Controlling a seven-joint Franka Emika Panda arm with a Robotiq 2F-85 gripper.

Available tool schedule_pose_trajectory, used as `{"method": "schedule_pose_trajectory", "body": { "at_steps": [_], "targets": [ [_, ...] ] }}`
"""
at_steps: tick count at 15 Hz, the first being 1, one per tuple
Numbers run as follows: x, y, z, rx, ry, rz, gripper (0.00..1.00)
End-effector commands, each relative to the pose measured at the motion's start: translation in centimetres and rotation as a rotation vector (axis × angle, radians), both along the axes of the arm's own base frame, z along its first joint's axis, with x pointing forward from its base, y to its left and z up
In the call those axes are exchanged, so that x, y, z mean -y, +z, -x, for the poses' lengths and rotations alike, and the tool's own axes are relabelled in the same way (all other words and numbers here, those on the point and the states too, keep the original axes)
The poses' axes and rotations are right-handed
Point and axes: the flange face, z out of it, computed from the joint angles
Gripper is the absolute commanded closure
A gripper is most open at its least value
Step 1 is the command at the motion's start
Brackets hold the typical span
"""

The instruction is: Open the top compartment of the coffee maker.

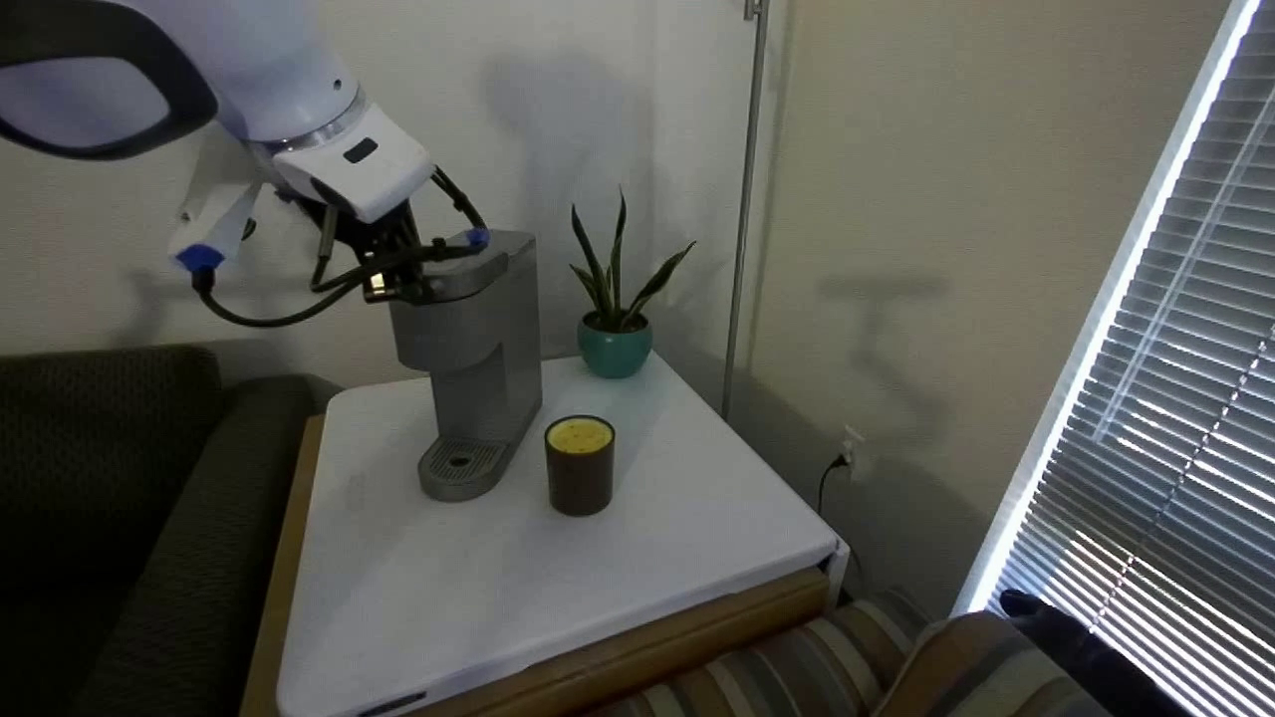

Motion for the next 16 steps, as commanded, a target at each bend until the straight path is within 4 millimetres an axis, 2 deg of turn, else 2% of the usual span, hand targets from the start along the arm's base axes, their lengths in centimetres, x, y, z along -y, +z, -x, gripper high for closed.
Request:
{"method": "schedule_pose_trajectory", "body": {
  "at_steps": [1, 12, 16],
  "targets": [
    [-0.1, 0.8, -0.1, 0.042, -0.009, 0.006, 1.00],
    [-1.5, 3.0, 0.3, 0.083, 0.051, 0.056, 1.00],
    [-1.5, 4.0, 0.2, 0.092, 0.095, 0.104, 1.00]
  ]
}}
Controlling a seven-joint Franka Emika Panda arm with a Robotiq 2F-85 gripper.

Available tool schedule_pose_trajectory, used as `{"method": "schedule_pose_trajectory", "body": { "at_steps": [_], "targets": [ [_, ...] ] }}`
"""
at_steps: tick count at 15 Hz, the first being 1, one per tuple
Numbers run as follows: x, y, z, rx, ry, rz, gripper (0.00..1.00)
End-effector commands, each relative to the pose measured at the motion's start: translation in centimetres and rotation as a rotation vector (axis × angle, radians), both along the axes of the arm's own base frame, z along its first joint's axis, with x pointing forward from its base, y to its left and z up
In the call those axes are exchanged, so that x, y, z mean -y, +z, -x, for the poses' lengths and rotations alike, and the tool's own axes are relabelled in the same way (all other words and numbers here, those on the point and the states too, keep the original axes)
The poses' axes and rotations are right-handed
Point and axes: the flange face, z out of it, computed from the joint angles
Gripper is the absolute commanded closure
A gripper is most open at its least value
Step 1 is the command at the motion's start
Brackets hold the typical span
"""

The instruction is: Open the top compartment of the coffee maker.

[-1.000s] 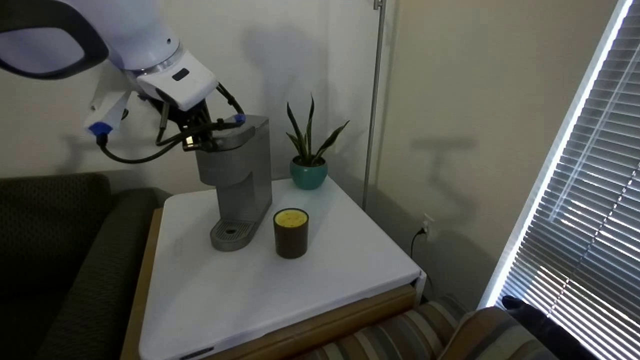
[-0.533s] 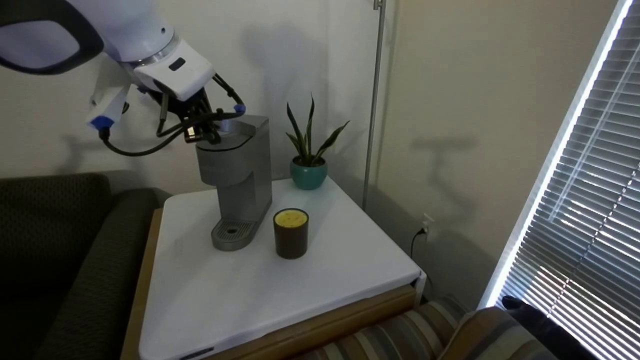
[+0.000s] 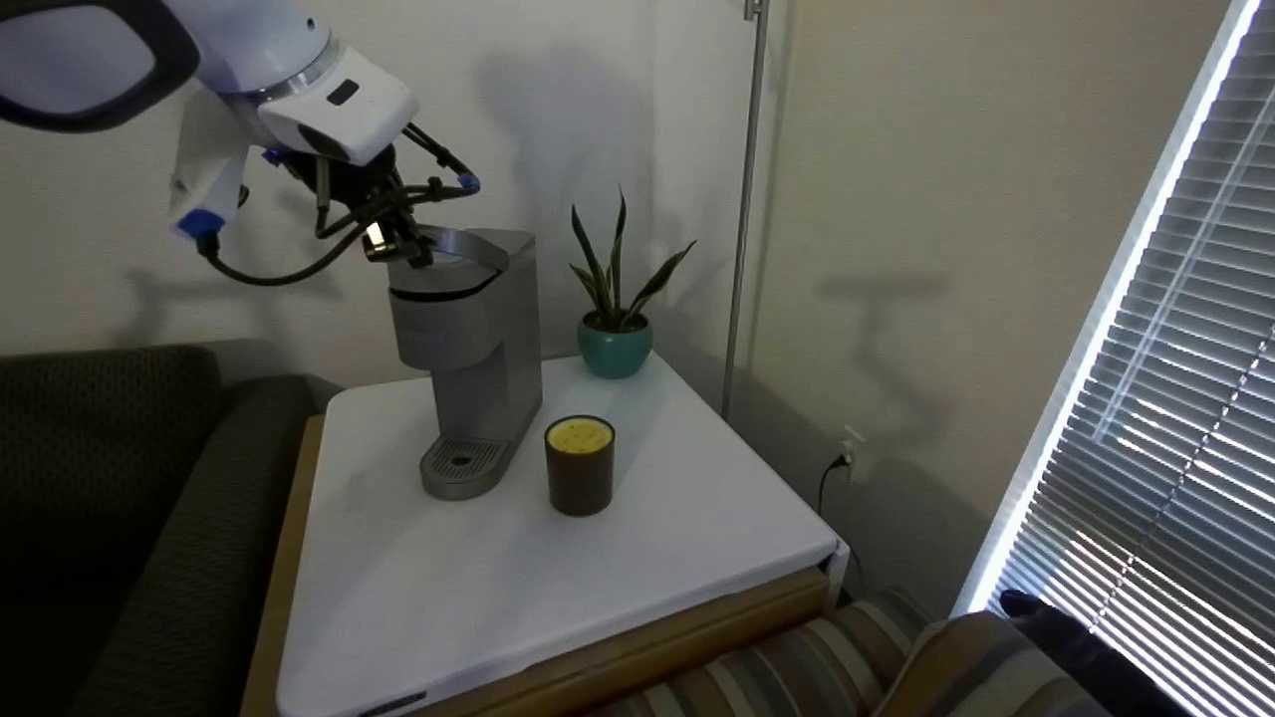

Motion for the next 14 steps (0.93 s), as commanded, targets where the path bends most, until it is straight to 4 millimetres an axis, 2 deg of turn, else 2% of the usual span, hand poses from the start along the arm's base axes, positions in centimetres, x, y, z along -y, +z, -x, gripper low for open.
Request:
{"method": "schedule_pose_trajectory", "body": {
  "at_steps": [1, 4, 10, 14],
  "targets": [
    [0.4, 1.1, 0.5, -0.008, 0.034, 0.032, 1.00],
    [0.8, 2.1, 0.7, -0.034, 0.062, 0.067, 1.00],
    [1.3, 6.7, 0.6, -0.029, 0.068, 0.126, 1.00],
    [0.8, 7.4, 1.3, -0.072, 0.058, 0.100, 1.00]
  ]
}}
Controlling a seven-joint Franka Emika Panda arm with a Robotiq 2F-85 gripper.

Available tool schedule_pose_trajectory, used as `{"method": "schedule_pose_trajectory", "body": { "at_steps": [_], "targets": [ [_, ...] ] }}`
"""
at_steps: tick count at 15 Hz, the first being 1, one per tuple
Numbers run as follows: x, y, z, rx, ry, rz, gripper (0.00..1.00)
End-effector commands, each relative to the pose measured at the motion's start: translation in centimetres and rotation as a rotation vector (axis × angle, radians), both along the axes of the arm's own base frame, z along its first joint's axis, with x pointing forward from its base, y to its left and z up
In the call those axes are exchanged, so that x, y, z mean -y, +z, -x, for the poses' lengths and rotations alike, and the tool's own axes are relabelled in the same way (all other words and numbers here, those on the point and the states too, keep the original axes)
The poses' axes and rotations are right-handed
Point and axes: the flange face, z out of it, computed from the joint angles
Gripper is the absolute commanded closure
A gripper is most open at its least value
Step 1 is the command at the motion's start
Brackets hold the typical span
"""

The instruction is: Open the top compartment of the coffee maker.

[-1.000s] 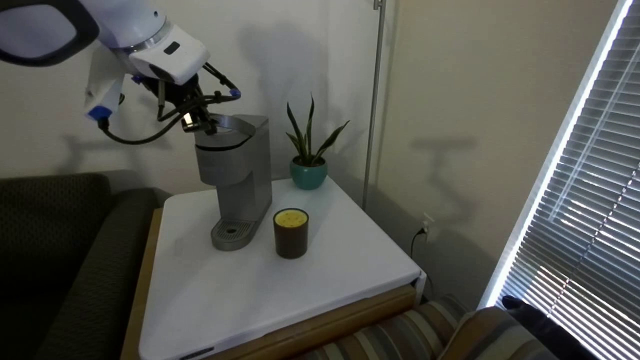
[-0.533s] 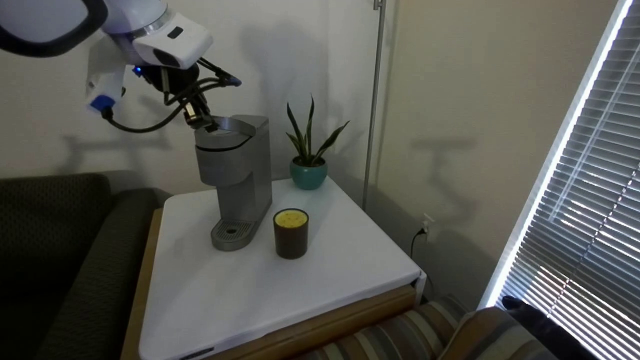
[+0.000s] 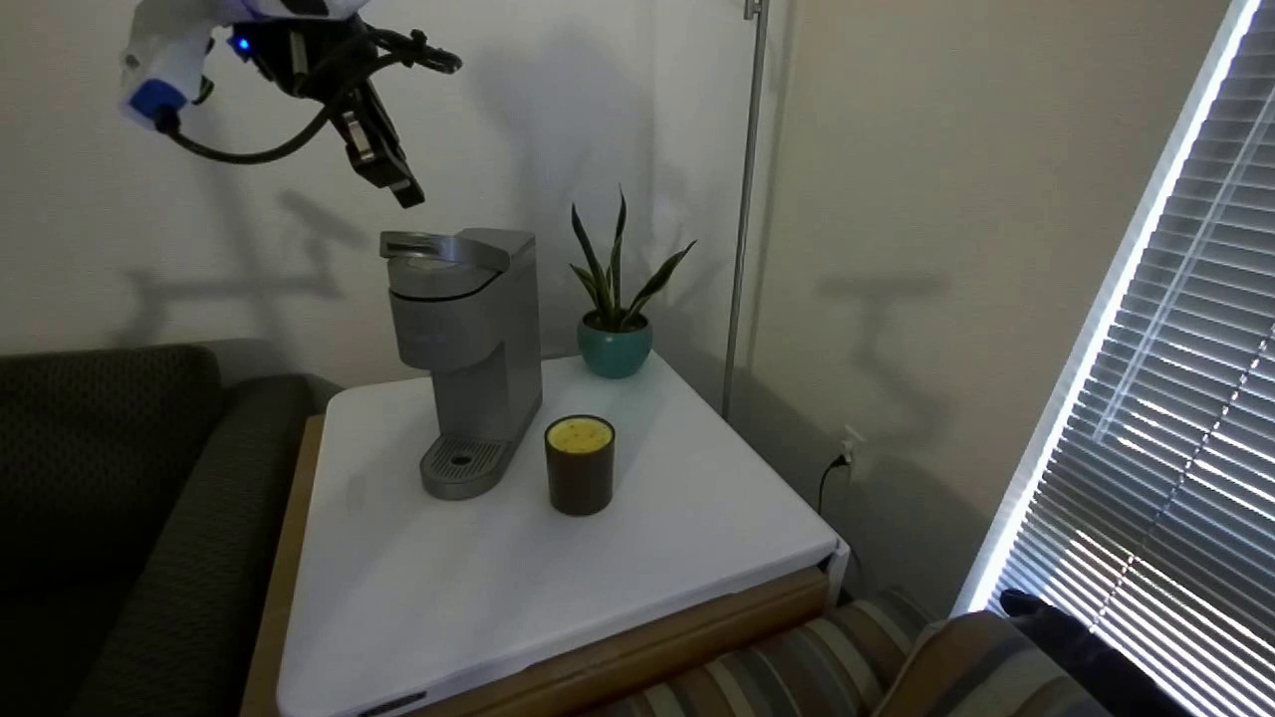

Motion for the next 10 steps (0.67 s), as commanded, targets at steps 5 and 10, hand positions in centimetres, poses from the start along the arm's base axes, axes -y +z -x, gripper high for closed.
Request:
{"method": "schedule_pose_trajectory", "body": {
  "at_steps": [5, 10],
  "targets": [
    [-0.1, -1.6, 1.2, -0.140, -0.078, -0.042, 1.00],
    [-0.8, -3.4, 0.7, -0.160, -0.097, -0.072, 1.00]
  ]
}}
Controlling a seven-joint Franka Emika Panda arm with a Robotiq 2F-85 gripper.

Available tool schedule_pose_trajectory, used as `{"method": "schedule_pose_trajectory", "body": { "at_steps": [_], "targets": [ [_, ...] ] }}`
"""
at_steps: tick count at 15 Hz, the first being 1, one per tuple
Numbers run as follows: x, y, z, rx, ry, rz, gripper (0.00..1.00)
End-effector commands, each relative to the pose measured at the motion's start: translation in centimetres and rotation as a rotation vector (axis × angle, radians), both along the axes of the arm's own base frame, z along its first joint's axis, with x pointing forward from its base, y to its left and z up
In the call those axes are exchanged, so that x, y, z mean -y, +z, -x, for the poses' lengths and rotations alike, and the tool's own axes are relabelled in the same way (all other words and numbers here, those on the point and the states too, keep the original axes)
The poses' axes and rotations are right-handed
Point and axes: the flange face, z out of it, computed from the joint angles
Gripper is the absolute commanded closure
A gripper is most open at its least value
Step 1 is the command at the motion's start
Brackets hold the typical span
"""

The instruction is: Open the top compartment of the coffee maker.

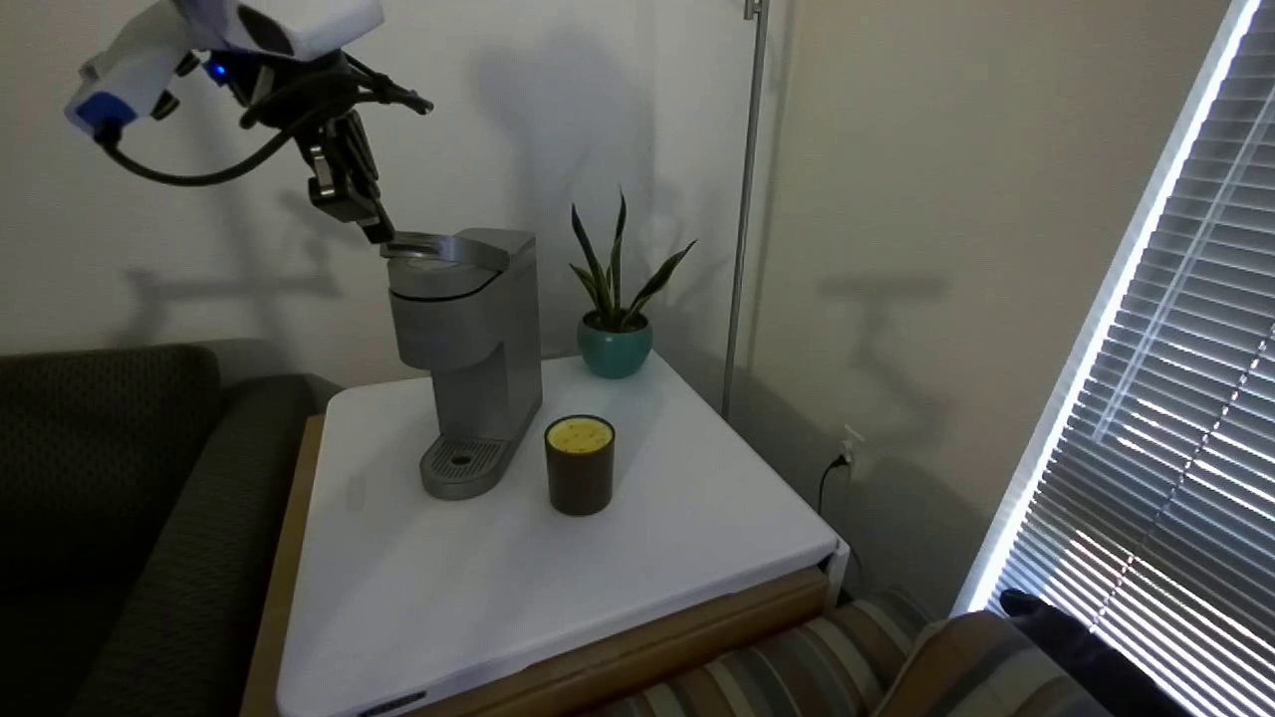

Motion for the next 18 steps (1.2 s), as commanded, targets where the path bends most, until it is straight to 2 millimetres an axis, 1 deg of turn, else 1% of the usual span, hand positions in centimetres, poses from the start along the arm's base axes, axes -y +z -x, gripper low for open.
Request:
{"method": "schedule_pose_trajectory", "body": {
  "at_steps": [1, 5, 7, 13, 18],
  "targets": [
    [-0.2, -1.5, -0.6, -0.020, -0.011, -0.011, 1.00],
    [-0.6, -3.0, -1.3, -0.034, -0.002, -0.013, 1.00],
    [-0.7, -3.3, -1.7, -0.027, -0.002, -0.013, 1.00],
    [-1.0, -3.2, -3.4, 0.021, 0.003, -0.005, 1.00],
    [-1.1, -3.1, -4.3, 0.048, 0.004, -0.005, 1.00]
  ]
}}
